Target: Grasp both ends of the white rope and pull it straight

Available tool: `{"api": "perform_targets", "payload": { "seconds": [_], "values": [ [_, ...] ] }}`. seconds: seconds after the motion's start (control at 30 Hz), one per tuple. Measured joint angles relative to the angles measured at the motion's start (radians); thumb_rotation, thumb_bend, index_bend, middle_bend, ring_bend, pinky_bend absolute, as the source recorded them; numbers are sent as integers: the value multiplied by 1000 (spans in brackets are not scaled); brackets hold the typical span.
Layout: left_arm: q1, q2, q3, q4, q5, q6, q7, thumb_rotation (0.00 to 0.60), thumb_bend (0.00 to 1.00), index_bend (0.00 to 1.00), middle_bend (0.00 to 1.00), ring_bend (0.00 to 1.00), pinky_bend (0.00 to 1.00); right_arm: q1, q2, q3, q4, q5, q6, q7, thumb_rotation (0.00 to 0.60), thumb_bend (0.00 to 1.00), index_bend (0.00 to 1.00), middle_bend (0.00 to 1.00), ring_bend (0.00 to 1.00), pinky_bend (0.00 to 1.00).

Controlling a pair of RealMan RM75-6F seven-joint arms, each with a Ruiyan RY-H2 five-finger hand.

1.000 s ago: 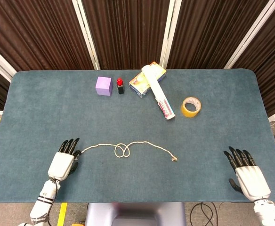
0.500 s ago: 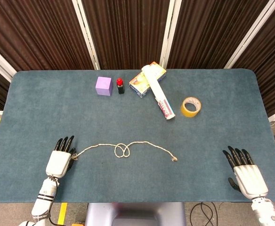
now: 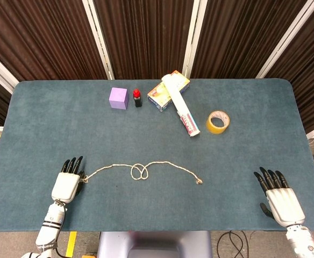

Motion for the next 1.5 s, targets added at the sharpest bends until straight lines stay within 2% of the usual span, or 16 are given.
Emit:
{"api": "perform_targets", "payload": {
  "seconds": [0.27, 0.63, 0.93, 1.17, 1.23, 1.3, 1.4, 1.5],
  "values": [
    [-8, -6, 6, 6, -5, 1, 0, 600, 390, 554, 17, 0, 135, 4, -6, -5, 2, 4, -1, -7, 600, 391, 0, 0, 0, 0],
    [-22, -3, 7, 18, -12, -7, -9, 600, 551, 586, 22, 0, 136, 11, -16, -8, 0, 12, -9, -32, 600, 391, 0, 0, 0, 0],
    [-31, 6, 11, 23, -5, 1, -34, 600, 546, 599, 29, 0, 136, 38, -49, 0, 3, 33, -41, -67, 600, 391, 0, 0, 0, 0],
    [-30, 27, 19, 8, 12, 28, -38, 600, 532, 602, 33, 0, 138, 109, -106, 35, 16, 83, -137, -98, 600, 391, 0, 0, 0, 0],
    [-29, 33, 22, 4, 16, 34, -41, 600, 532, 604, 34, 0, 138, 134, -137, 47, 20, 99, -165, -106, 600, 391, 38, 0, 0, 0],
    [-27, 39, 24, 1, 18, 39, -43, 600, 533, 607, 36, 0, 139, 158, -181, 59, 31, 113, -186, -118, 600, 391, 177, 0, 0, 0],
    [-26, 46, 25, -6, 19, 43, -47, 600, 532, 608, 36, 0, 139, 189, -258, 77, 59, 133, -204, -153, 600, 391, 318, 0, 0, 0],
    [-25, 54, 27, -14, 23, 49, -49, 600, 533, 608, 36, 0, 139, 220, -343, 96, 94, 158, -214, -202, 600, 391, 385, 0, 0, 0]
  ]
}}
